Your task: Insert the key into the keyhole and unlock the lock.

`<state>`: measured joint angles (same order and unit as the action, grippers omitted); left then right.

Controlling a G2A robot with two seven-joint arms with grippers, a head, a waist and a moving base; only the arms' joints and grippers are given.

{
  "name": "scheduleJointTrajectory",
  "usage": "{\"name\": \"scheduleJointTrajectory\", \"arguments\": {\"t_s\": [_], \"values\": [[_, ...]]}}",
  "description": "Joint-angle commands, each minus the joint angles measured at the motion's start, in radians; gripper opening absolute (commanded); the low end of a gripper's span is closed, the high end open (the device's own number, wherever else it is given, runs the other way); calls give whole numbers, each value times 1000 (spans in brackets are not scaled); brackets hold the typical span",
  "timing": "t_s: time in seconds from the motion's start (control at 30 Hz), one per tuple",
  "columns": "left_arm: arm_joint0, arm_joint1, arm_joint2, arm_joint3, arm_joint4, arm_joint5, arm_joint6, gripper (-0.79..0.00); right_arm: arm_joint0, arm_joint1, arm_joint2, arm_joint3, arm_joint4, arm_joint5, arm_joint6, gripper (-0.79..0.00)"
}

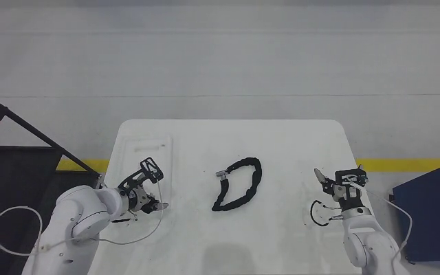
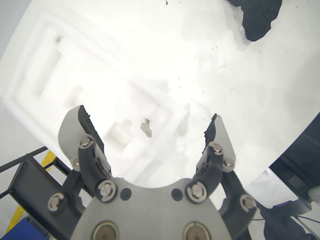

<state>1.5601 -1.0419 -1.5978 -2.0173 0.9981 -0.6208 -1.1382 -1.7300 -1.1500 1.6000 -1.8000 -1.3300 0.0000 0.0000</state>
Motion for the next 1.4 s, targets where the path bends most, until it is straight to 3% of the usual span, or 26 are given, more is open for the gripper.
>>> {"name": "scheduleJointTrajectory", "arguments": {"t_s": [0.0,0.67,0.73,0.87,0.97,1.37], "values": [[-5,1,11,11,-21,18,-12,0,0,0,0,0,0,0,0,0],[-16,8,19,1,74,20,9,0,0,0,0,0,0,0,0,0],[-21,8,23,-7,41,57,-26,0,0,0,0,0,0,0,0,0],[-60,12,29,-32,-181,231,-292,0,0,0,0,0,0,0,0,0],[-99,23,49,-41,-246,338,-398,0,0,0,0,0,0,0,0,0],[-190,104,156,60,-341,522,-398,0,0,0,0,0,0,0,0,0]]}}
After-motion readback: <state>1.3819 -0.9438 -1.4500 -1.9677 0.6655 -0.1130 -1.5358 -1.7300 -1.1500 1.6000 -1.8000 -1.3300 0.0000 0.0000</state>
